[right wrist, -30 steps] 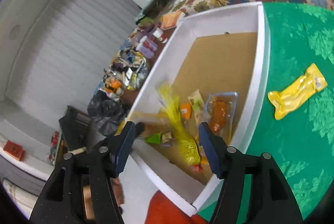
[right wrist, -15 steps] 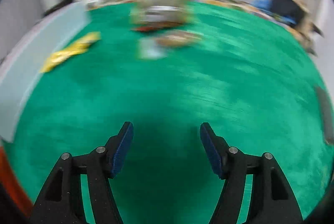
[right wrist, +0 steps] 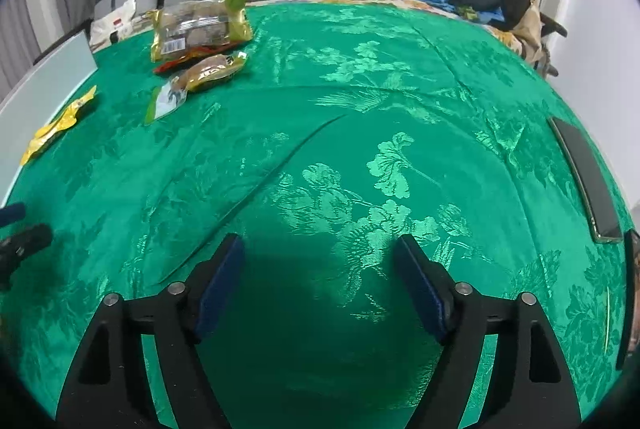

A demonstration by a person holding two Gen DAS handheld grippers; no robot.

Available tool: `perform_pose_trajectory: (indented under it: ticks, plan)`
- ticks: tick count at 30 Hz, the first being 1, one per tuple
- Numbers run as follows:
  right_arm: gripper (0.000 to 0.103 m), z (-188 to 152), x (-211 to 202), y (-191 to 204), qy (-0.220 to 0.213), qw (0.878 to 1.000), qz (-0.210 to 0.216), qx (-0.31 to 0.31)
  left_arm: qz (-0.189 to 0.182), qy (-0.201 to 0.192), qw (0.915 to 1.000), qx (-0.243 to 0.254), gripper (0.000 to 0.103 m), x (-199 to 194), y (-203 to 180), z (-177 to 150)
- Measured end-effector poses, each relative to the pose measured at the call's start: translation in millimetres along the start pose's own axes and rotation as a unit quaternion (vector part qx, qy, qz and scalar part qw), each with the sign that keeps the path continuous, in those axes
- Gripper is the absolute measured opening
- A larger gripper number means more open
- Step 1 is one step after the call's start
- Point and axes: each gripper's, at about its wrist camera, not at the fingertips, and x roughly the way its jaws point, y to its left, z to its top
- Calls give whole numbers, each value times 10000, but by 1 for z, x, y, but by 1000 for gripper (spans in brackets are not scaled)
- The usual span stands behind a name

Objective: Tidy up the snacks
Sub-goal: 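Move both empty tools back above the remaining snacks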

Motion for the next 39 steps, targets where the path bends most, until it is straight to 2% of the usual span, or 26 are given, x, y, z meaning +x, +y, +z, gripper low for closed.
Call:
perform_pose_trajectory:
  ticks: [2, 6, 39]
  plan:
    - [81, -4, 0, -1, -2, 10000, -5, -3, 43, 32, 10000, -9, 102, 7, 5, 1]
    - [81, -4, 0, -1, -2, 10000, -2, -4, 134, -186, 9997, 33, 103, 9, 6, -2]
    - [82, -6, -3, -2, -1, 10000, -10, -7, 121, -192, 9997, 37, 103, 9, 5, -3]
